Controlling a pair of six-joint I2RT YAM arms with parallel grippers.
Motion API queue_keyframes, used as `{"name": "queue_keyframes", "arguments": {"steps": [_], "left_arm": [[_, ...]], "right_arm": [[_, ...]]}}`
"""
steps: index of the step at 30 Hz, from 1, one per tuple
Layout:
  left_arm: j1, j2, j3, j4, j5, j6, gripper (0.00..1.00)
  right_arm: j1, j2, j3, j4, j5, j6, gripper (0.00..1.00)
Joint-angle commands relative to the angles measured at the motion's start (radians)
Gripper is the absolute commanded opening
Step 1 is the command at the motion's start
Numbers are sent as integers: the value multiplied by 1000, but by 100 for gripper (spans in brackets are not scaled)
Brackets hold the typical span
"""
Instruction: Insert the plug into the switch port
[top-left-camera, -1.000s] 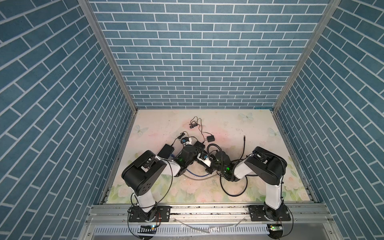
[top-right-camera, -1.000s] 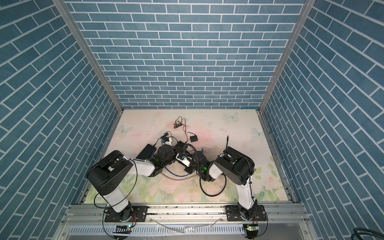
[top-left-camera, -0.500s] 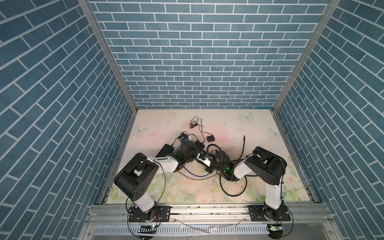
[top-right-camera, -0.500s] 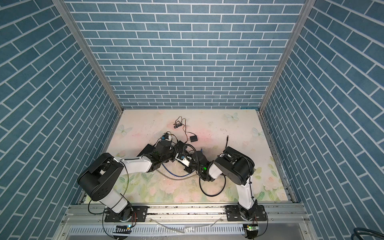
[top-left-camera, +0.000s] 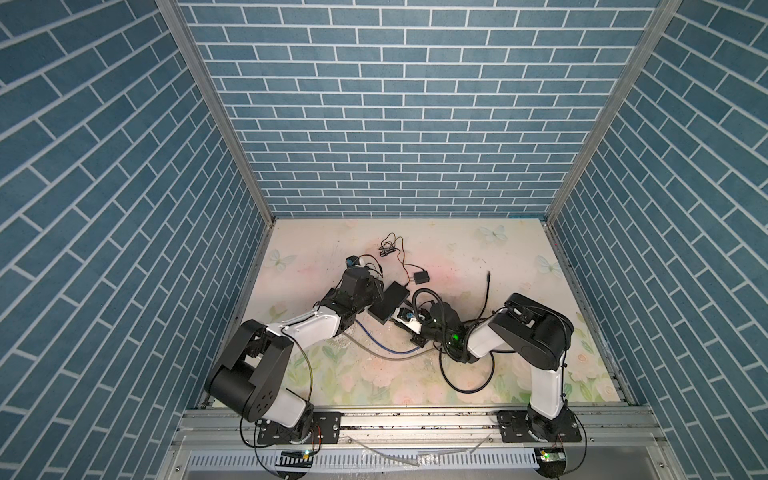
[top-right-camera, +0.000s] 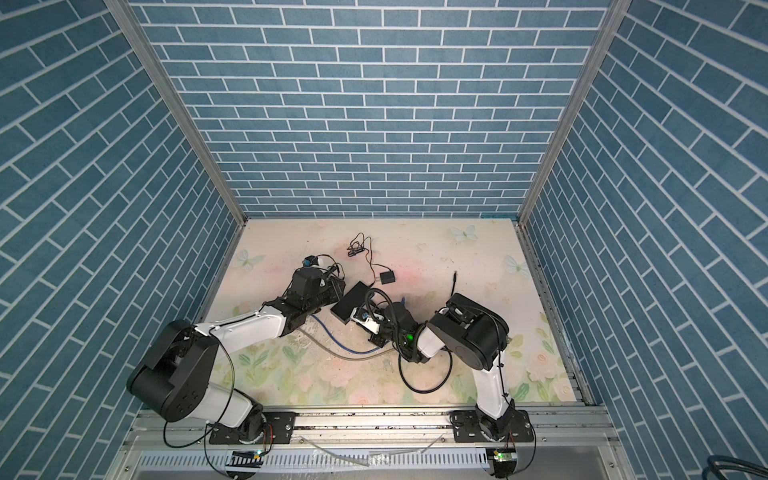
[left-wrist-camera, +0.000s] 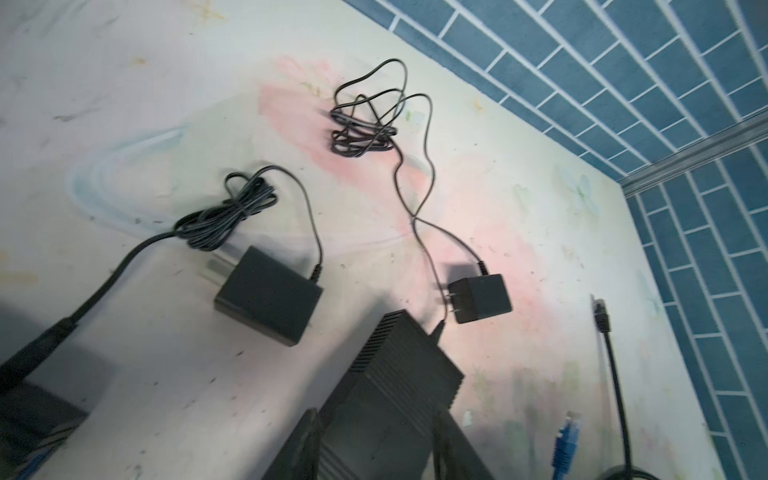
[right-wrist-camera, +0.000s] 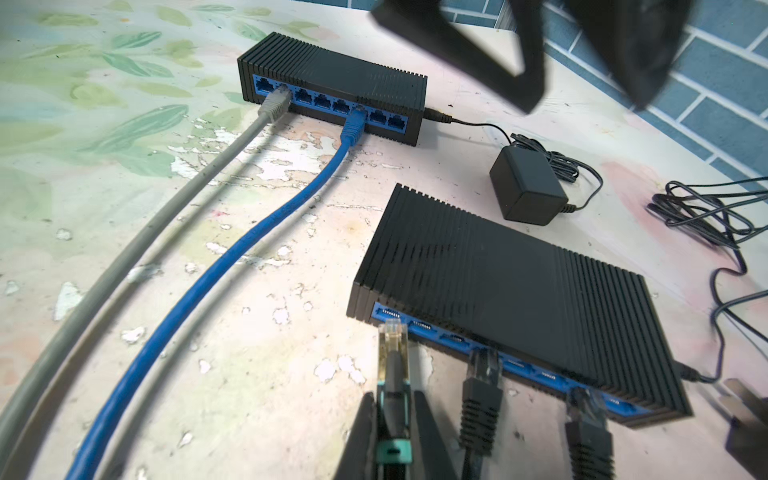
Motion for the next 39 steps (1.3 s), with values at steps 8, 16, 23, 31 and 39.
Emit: {"name": "queue_keyframes", "arguments": {"steps": [8,16,23,31,39], "left_arm": [[10,111,-91,199,72,-16,48],[10,151,-126,274,91,-41,47],[10,158,-166,318,99,-67,47],[0,172,-188,366,105,-101,46],[-24,191,-182,366,91,-110,46]], "right_arm": [[4,-32,10,-103,-13,25,0],[7,-43,4,-100,-12,41,0],[6,-32,-7,-34,-16,72,0],[10,-31,-4,-17,-26,84,0],[17,-44,-5,-9,-63,100,0]]}}
